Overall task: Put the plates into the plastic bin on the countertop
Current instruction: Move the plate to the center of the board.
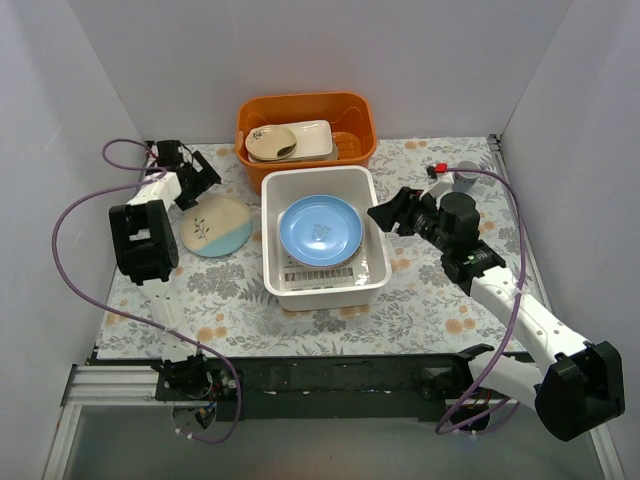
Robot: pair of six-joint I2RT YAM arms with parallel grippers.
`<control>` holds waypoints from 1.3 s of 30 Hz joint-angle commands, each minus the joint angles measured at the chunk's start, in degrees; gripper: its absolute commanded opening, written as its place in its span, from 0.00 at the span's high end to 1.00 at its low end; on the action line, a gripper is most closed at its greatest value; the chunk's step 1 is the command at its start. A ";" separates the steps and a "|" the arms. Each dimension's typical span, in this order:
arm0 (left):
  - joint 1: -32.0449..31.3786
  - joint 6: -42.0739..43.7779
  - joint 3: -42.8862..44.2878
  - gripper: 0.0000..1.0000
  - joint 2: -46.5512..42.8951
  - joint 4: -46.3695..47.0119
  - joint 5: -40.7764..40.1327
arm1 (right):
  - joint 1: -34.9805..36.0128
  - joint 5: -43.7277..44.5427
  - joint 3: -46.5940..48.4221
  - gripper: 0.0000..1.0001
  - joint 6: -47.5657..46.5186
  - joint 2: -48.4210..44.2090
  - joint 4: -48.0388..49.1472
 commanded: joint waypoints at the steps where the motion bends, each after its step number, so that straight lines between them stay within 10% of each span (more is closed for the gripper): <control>1: -1.98 1.05 5.76 0.02 1.07 -0.04 -3.99 | -1.55 -1.33 1.93 0.33 -1.34 0.31 0.37; 9: -2.60 0.97 9.36 0.12 3.79 1.89 -2.94 | -4.71 -4.58 1.05 0.34 -0.90 1.80 1.25; 14: -3.21 0.53 11.48 0.45 8.10 0.57 0.30 | -6.56 -6.87 0.88 0.34 -0.63 2.25 1.25; 25: -5.06 0.70 1.38 0.83 5.91 1.89 -2.32 | -8.76 -8.19 0.00 0.35 -0.11 -0.21 0.64; 39: -6.38 2.20 -8.72 0.99 -1.56 -4.87 -2.15 | -9.20 -11.53 1.67 0.36 -1.95 -4.96 -4.28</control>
